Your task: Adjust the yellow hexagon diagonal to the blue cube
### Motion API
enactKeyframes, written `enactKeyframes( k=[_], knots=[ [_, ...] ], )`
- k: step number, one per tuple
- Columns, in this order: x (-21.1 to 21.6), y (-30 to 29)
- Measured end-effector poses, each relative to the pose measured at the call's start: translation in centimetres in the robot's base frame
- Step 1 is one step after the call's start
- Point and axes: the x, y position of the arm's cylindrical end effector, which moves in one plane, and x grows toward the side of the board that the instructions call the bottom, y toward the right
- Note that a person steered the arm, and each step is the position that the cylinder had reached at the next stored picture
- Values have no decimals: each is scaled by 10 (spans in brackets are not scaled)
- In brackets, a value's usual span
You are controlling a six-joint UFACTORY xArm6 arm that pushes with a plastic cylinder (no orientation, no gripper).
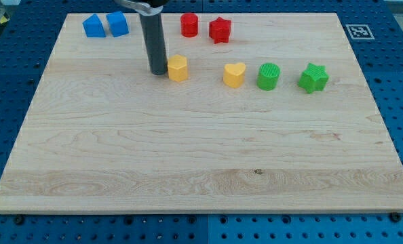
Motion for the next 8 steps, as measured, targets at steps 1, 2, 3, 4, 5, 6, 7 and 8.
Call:
enactKeyframes(
  k=[1,2,3,4,5,6,7,8],
  knots=[
    [1,22],
    [1,44],
    [1,53],
    [-7,33],
    [-41,41],
    [-41,98],
    [-36,127],
    [-36,127]
  ],
)
